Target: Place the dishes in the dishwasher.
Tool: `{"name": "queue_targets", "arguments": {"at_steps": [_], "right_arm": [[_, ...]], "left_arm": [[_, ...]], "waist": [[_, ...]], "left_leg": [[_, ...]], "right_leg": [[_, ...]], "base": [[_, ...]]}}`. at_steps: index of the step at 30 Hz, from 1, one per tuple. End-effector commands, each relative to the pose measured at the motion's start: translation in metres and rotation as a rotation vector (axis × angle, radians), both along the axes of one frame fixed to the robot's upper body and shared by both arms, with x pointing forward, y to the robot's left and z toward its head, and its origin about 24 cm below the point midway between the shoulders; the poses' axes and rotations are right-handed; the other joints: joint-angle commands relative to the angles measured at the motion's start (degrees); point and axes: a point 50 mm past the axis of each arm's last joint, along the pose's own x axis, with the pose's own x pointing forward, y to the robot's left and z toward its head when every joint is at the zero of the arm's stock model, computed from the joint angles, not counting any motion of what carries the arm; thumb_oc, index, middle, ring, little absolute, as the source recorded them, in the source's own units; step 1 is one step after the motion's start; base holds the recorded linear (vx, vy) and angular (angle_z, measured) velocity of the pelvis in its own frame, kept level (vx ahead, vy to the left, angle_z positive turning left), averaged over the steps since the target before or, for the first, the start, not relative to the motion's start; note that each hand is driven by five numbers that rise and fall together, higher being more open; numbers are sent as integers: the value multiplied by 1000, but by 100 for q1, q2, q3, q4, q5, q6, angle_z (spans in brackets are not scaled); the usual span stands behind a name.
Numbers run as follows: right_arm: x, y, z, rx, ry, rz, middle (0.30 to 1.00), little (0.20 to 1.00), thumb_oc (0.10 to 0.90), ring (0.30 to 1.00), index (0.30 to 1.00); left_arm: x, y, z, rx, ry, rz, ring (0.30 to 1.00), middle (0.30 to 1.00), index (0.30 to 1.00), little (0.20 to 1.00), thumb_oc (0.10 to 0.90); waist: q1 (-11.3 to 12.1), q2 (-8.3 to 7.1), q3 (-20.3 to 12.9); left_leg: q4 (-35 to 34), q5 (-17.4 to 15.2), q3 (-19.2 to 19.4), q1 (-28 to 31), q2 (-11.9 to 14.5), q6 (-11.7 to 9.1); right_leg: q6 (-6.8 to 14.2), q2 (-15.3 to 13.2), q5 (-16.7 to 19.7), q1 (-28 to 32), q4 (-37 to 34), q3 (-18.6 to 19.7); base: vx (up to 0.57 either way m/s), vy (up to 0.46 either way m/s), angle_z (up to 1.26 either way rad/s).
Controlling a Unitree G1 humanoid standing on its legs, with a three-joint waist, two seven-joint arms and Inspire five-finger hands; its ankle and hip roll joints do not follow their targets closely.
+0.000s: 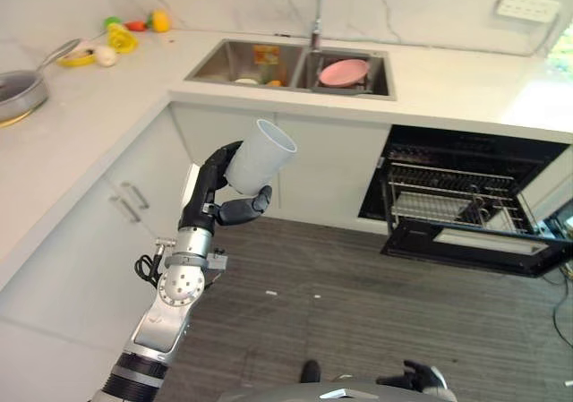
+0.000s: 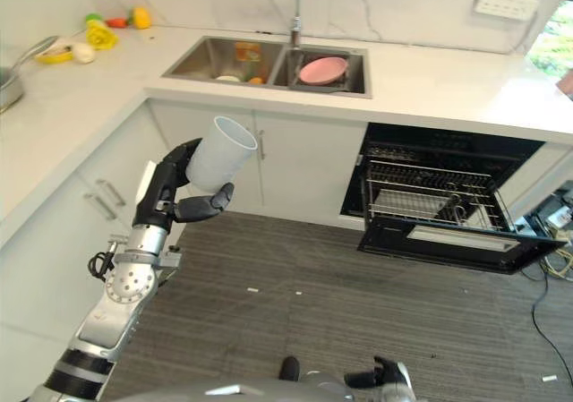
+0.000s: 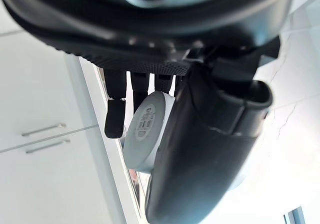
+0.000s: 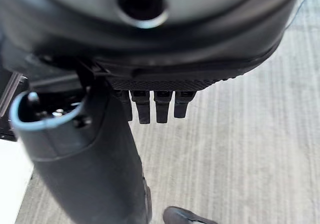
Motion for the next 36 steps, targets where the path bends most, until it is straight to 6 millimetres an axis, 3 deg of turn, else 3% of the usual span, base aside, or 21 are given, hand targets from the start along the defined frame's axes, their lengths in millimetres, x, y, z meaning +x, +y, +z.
{"name": "queue_targets", "arguments": {"at_steps": [1, 2, 3, 6, 7, 10, 13, 17, 18, 19, 20, 21, 22, 23, 24, 26, 28, 32, 36], "right_arm": [[-7, -14, 2, -53, 5, -30, 900, 900, 800, 900, 900], [-7, -14, 2, -54, 6, -30, 900, 900, 800, 900, 900], [-7, -16, 2, -55, 1, -25, 900, 900, 800, 900, 900], [-12, -20, 2, -65, 26, -4, 900, 900, 800, 900, 900], [-13, -23, 2, -67, 29, -7, 900, 900, 800, 900, 900], [-7, -27, 6, -76, 0, -2, 900, 900, 800, 900, 900], [11, -33, 16, -77, -131, -31, 900, 900, 800, 900, 900], [34, -36, 39, -82, -304, 46, 900, 900, 800, 900, 900], [57, -35, 64, -117, -430, 179, 900, 900, 800, 900, 900], [68, -35, 78, -139, -484, 267, 900, 900, 800, 900, 900], [73, -36, 88, -151, -513, 307, 900, 900, 800, 900, 900], [73, -36, 88, -152, -511, 307, 900, 900, 800, 900, 900], [93, -36, 120, -194, -647, 367, 900, 900, 800, 900, 900], [103, -36, 143, -227, -745, 389, 900, 900, 800, 900, 900], [108, -34, 155, -237, -802, 401, 900, 900, 800, 900, 900], [120, -28, 188, -261, -941, 462, 900, 900, 800, 900, 900], [125, -20, 211, -258, -1062, 493, 900, 900, 800, 900, 900], [136, 10, 259, -129, -1339, 590, 900, 900, 800, 900, 900], [142, 31, 274, 153, -1517, 448, 900, 900, 800, 900, 900]], "left_arm": [[-4, -13, 68, -60, -348, -96, 300, 300, 300, 300, 400], [-5, -13, 68, -61, -348, -96, 300, 300, 300, 300, 400], [-4, -10, 69, -42, -361, -82, 300, 300, 300, 300, 400], [-3, -9, 69, -23, -362, -73, 300, 300, 300, 300, 400], [-2, -9, 69, -33, -362, -68, 300, 300, 300, 300, 400], [-3, -8, 71, -41, -372, -75, 300, 300, 300, 300, 400], [-4, -14, 81, -41, -415, -115, 300, 300, 300, 300, 400], [-2, -19, 88, 0, -436, -150, 300, 300, 300, 300, 400], [0, -20, 90, 43, -440, -158, 300, 300, 300, 300, 400], [1, -22, 91, 56, -440, -169, 300, 300, 300, 300, 400], [2, -22, 91, 71, -438, -172, 300, 300, 300, 300, 400], [2, -22, 90, 70, -437, -173, 300, 300, 300, 300, 400], [3, -21, 90, 59, -434, -161, 300, 300, 300, 300, 400], [3, -20, 92, 40, -442, -151, 300, 300, 300, 300, 400], [3, -19, 93, 38, -450, -145, 300, 300, 300, 300, 400], [2, -17, 94, 43, -462, -129, 300, 300, 300, 300, 400], [2, -18, 93, 29, -461, -120, 300, 300, 300, 300, 400], [2, -24, 87, 72, -456, -116, 300, 300, 300, 300, 400], [12, -30, 83, 104, -458, -59, 300, 300, 300, 300, 400]], "waist": [[94, 19, 248], [134, 16, 246], [193, 109, 183], [522, 312, 59], [532, 334, 6], [575, 388, -125], [373, 227, -247], [187, 118, -283], [25, 121, -178], [-15, 109, -121], [-18, 109, -87], [-13, 97, -95], [-19, 101, -26], [6, 111, 11], [2, 140, -16], [-82, 123, -64], [-173, 120, -99], [-89, 135, -316], [-61, 254, -406]], "left_leg": [[-1816, 859, 150, 125, 239, 201], [-1863, 847, 197, 177, 244, 205], [-3582, 676, 103, 233, 466, 306], [-5346, 1197, -1014, 71, 294, 229], [-5659, 1349, -1194, 96, 263, 147], [-5754, 1425, -1220, 380, 341, 138], [-5763, 1277, -952, 596, 223, 266], [-5763, 1077, -555, 833, 158, 489], [-5763, 995, -371, 978, 229, 605], [-5763, 948, -276, 1060, 258, 642], [-5763, 898, -213, 1134, 278, 660], [-5763, 830, -208, 1165, 261, 663], [-5763, 732, -21, 1303, 285, 683], [-5763, 706, 185, 1372, 302, 682], [-5763, 641, 311, 1411, 340, 674], [-5763, 543, 537, 1503, 389, 647], [-5763, 496, 575, 1571, 345, 677], [-5763, 429, 826, 1646, 273, 668], [-5763, 420, 871, 1674, 321, 619]], "right_leg": [[952, -390, -576, 613, -328, 68], [958, -397, -585, 621, -328, 111], [1128, -399, -686, 700, -328, 341], [1213, -261, -970, 918, -328, 786], [1234, -240, -1047, 999, -328, 911], [1276, -219, -1042, 979, -328, 1156], [1383, -385, -913, 956, -306, 1253], [1548, -520, -961, 645, 462, 1536], [1693, -397, -863, 249, 1268, 1619], [1828, -346, -682, -44, 1678, 1590], [1939, -351, -537, -254, 1959, 1451], [1942, -369, -622, -246, 2009, 1456], [2052, -611, -394, -536, 2234, 809], [1999, -969, -268, -550, 2016, 220], [1954, -1126, -347, -500, 1775, -92], [1835, -1124, -382, -414, 1064, -315], [1808, -953, -337, -350, 668, 80], [1799, -920, -131, 120, -214, 252], [1749, -947, -240, 237, -328, 201]], "base": [[196, 88, -98], [323, 216, -64], [426, 223, -37], [449, 166, -85], [356, 102, -111], [170, 158, -114], [188, 236, -104], [100, 219, -47], [34, 203, -65], [31, 238, -68], [43, 95, -75], [45, 118, -80], [24, 112, -78], [34, 118, -101], [22, 22, -92], [75, -13, -93], [86, 35, -65], [71, 0, -34], [66, -31, -24]]}}
